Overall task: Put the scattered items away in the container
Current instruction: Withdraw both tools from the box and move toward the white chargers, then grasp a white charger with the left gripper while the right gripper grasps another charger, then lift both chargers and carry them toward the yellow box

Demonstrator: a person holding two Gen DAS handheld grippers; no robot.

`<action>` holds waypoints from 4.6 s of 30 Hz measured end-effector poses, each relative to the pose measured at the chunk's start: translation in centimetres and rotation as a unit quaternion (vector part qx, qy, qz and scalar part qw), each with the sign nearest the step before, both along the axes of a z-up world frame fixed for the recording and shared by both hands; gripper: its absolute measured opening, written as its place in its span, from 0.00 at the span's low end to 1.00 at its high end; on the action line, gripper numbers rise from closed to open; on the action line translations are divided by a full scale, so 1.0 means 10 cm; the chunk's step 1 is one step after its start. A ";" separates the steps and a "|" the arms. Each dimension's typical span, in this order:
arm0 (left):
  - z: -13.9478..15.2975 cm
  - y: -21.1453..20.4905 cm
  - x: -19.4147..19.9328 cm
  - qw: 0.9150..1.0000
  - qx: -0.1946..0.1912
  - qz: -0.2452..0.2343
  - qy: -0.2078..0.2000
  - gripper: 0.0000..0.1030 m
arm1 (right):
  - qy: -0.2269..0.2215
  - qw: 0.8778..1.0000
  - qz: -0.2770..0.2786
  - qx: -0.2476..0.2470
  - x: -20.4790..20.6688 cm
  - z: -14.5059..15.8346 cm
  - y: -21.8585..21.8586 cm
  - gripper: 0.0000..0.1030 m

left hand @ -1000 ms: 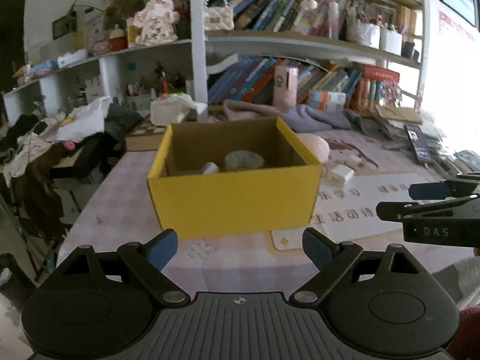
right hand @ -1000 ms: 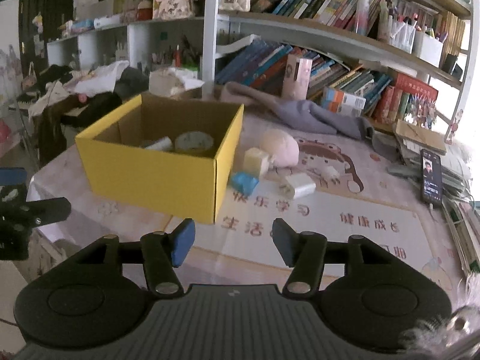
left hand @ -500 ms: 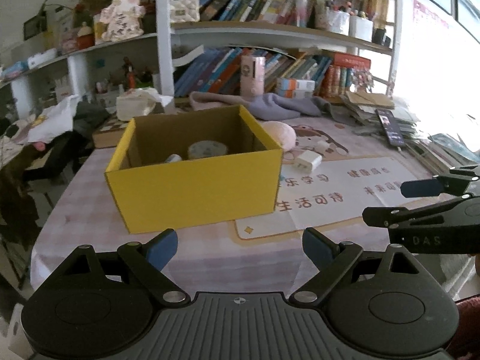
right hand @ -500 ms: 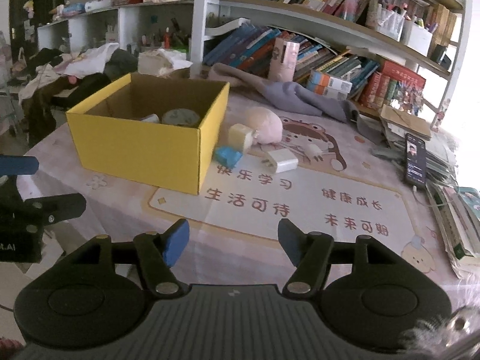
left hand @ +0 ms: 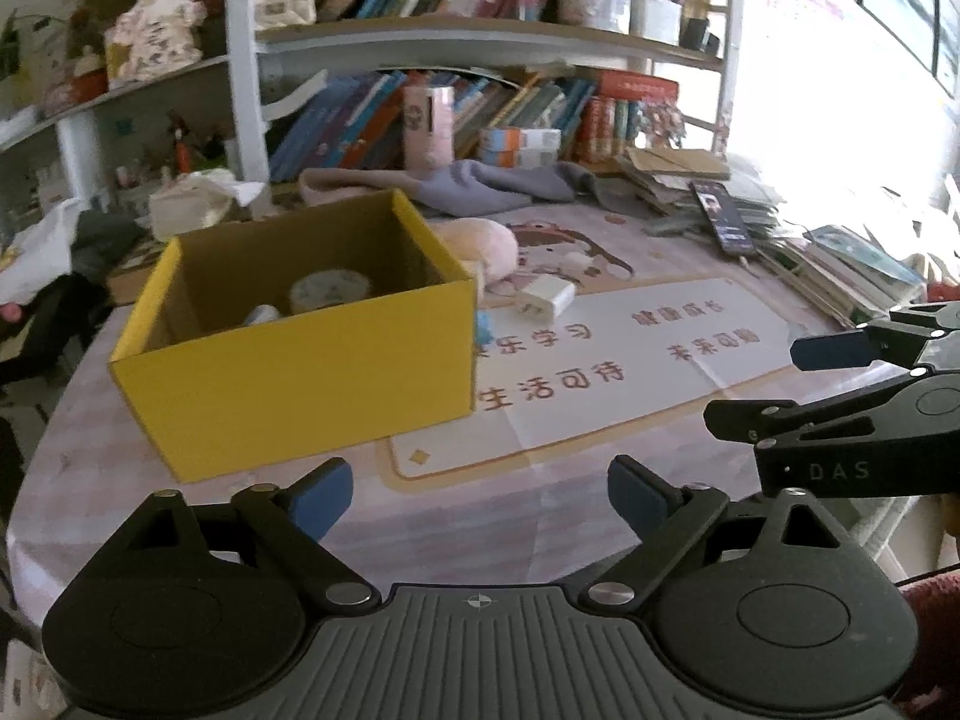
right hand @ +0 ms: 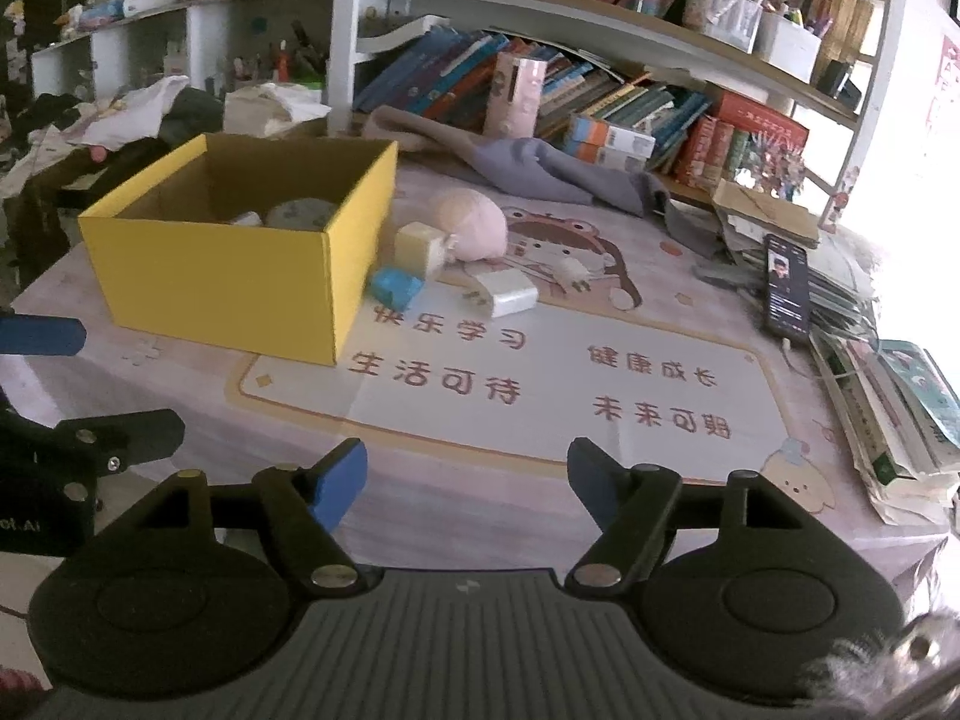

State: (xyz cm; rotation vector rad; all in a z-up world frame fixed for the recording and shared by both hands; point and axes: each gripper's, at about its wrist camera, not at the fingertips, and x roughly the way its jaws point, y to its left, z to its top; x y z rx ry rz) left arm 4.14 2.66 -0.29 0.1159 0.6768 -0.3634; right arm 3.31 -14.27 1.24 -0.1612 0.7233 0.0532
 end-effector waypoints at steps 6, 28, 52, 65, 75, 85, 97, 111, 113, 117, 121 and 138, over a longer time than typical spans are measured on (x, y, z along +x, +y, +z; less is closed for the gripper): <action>-0.02 -0.14 0.07 1.000 0.004 -0.023 0.006 0.94 | 0.004 1.000 -0.019 0.002 0.03 -0.01 -0.14 0.71; -0.09 -0.71 0.49 0.997 0.017 -0.077 0.014 0.94 | 0.007 0.999 -0.039 0.003 0.43 -0.06 -0.61 0.74; -0.20 -1.78 1.41 0.998 0.035 -0.032 0.052 0.95 | 0.012 0.999 0.033 0.015 1.55 -0.06 -1.63 0.74; -0.29 -2.09 1.94 0.996 0.059 0.042 0.059 0.94 | 0.022 0.994 0.097 0.045 2.32 -0.28 -2.02 0.74; -0.55 -2.13 2.38 0.991 0.071 0.090 0.067 0.94 | 0.023 0.984 0.165 0.064 2.94 -0.48 -1.85 0.72; -0.83 -2.06 2.66 0.985 0.055 0.135 0.092 0.94 | 0.064 0.972 0.213 0.070 3.46 -0.74 -1.59 0.69; -0.91 -1.88 2.71 0.978 -0.004 0.185 0.097 0.93 | 0.089 0.969 0.223 0.060 3.59 -0.93 -1.48 0.50; -0.91 -1.88 2.68 0.978 -0.009 0.187 0.093 0.63 | 0.087 0.967 0.232 0.057 3.59 -0.96 -1.53 0.24; -0.87 -1.88 2.65 0.979 -0.011 0.181 0.088 0.63 | 0.081 0.968 0.230 0.060 3.57 -0.94 -1.54 0.24; -0.77 -1.91 2.58 0.983 -0.005 0.166 0.076 0.63 | 0.073 0.968 0.231 0.064 3.50 -0.86 -1.57 0.24; -0.64 -1.92 2.49 0.986 -0.008 0.155 0.066 0.63 | 0.068 0.968 0.229 0.073 3.40 -0.74 -1.62 0.24; -0.10 -1.92 1.96 0.993 -0.026 0.108 0.037 0.63 | 0.034 0.967 0.237 0.089 2.72 -0.20 -1.84 0.24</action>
